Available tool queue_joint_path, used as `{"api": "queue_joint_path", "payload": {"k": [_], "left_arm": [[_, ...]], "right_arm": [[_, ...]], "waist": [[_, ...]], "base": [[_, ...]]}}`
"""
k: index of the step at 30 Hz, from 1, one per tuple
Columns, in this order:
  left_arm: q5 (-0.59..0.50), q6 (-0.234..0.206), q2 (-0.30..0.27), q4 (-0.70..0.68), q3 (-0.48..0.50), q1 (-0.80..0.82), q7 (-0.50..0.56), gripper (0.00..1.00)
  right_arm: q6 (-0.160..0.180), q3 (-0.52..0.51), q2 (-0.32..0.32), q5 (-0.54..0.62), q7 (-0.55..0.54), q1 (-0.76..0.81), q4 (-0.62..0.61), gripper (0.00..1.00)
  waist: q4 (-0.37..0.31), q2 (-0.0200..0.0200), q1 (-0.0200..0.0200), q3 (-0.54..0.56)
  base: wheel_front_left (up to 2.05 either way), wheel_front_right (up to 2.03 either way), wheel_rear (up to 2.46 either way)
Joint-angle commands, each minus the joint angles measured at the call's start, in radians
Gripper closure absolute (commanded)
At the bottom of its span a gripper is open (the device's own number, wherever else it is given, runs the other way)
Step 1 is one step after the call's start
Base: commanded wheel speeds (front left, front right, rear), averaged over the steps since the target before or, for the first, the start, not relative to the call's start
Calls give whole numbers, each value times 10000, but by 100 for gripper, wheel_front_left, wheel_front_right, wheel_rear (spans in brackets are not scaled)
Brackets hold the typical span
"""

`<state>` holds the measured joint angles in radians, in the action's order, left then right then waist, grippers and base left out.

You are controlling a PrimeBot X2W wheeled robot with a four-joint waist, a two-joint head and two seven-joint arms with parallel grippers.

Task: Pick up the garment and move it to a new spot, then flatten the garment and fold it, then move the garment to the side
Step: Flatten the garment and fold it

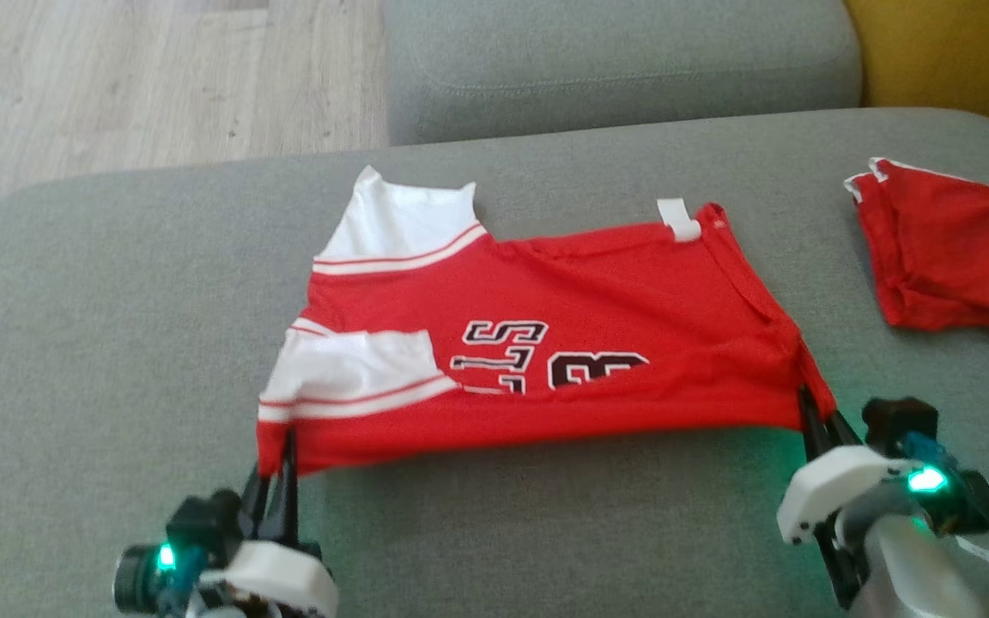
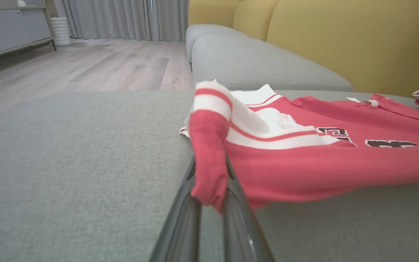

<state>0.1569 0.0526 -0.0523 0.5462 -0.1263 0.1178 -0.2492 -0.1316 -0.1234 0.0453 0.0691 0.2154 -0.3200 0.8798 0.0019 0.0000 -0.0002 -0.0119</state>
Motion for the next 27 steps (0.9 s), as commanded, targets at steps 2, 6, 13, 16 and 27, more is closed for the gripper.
{"api": "queue_joint_path", "payload": {"k": [2,6,13,16,27], "left_arm": [[-42,-74,-94,-349,252,-10,-126,100],[5,-123,-49,-462,63,-343,-126,100],[130,-234,-16,-739,-33,-271,-126,0],[136,-266,-14,-1244,85,-144,-126,0],[-22,277,-554,-2480,264,1467,-126,0]], "right_arm": [[9,140,50,-238,-123,163,-608,100],[9,217,49,-736,-482,859,-1267,100],[9,389,49,-1266,-331,1303,-2940,0],[9,333,49,-1384,-220,1287,-3627,0],[9,327,49,-1165,-695,610,-5444,0]], "waist": [[-44,0,2,110],[-71,0,2,201],[-173,0,2,265],[-193,0,2,210],[-377,0,2,-843]], "base": [[0,0,0],[0,0,0],[0,0,0],[0,0,0],[0,0,0]]}}
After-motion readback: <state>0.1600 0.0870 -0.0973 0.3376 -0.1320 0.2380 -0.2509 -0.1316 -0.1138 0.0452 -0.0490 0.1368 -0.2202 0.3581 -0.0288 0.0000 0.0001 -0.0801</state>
